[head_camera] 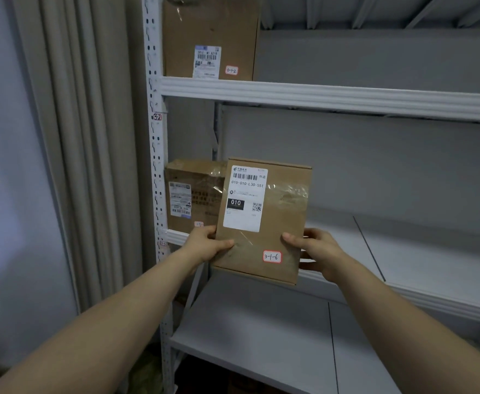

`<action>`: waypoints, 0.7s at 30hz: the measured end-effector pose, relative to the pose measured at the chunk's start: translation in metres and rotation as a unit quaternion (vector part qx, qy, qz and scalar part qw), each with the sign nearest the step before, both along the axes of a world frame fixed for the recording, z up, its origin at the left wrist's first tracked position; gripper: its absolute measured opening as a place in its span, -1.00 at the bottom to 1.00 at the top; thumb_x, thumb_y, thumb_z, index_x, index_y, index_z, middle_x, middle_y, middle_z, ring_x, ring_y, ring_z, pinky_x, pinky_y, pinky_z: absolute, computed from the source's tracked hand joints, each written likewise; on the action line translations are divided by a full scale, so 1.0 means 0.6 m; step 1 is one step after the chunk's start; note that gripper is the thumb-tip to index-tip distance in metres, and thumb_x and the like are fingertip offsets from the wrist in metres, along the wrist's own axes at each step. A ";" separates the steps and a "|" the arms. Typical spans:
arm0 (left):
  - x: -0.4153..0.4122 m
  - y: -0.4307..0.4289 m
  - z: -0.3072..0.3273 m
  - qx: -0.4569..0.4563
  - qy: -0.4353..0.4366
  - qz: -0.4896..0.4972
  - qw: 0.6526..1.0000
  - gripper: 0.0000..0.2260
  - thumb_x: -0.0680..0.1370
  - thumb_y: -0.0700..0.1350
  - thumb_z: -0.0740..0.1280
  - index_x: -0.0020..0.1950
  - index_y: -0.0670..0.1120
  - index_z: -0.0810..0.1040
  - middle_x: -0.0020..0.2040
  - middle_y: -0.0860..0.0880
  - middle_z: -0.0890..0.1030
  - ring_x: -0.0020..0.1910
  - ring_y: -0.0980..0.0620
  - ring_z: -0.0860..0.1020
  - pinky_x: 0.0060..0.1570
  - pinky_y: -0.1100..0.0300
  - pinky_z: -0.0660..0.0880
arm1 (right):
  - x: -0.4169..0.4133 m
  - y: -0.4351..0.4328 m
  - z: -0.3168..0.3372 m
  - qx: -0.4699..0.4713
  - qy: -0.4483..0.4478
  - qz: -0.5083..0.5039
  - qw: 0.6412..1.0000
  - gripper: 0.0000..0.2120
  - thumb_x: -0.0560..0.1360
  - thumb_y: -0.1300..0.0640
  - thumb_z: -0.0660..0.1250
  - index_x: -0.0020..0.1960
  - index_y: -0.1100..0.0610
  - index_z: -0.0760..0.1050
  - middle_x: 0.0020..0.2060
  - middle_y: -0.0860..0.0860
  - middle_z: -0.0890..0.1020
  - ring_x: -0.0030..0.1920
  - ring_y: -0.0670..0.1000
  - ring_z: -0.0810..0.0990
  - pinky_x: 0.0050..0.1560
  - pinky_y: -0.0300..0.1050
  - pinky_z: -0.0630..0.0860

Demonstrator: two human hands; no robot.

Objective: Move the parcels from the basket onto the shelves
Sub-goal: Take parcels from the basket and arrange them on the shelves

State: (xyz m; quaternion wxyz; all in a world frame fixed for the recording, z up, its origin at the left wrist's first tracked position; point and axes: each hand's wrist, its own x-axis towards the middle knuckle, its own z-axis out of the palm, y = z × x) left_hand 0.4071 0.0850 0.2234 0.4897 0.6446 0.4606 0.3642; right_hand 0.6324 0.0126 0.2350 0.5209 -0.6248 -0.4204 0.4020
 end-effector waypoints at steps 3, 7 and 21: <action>0.012 0.004 -0.016 0.002 0.031 0.012 0.999 -0.65 0.49 -0.20 0.43 0.25 -0.19 0.52 0.17 -0.13 0.60 0.09 -0.06 0.57 0.18 0.03 0.51 | 0.005 0.001 -0.007 -0.009 -0.008 -0.012 1.000 -0.51 0.40 0.10 0.50 0.25 0.19 0.42 0.06 0.08 0.61 0.03 0.12 0.62 0.00 0.08 0.58; 0.035 0.013 -0.005 0.035 0.043 0.013 0.998 -0.65 0.49 -0.20 0.42 0.26 -0.16 0.52 0.18 -0.10 0.60 0.12 -0.04 0.56 0.20 0.03 0.50 | 0.020 -0.002 0.001 0.019 -0.002 -0.032 0.999 -0.51 0.40 0.12 0.50 0.26 0.19 0.43 0.04 0.07 0.61 0.04 0.10 0.62 0.09 0.13 0.57; 0.272 -0.062 0.251 0.297 -0.084 -0.037 0.950 -0.65 0.39 -0.33 0.45 0.11 -0.06 0.53 0.00 -0.03 0.58 -0.06 0.02 0.54 -0.04 0.24 0.42 | 0.171 -0.114 0.220 0.290 -0.089 -0.271 0.914 -0.61 0.48 -0.04 0.40 0.27 0.03 0.50 0.07 -0.01 0.63 0.07 -0.02 0.60 0.15 -0.03 0.53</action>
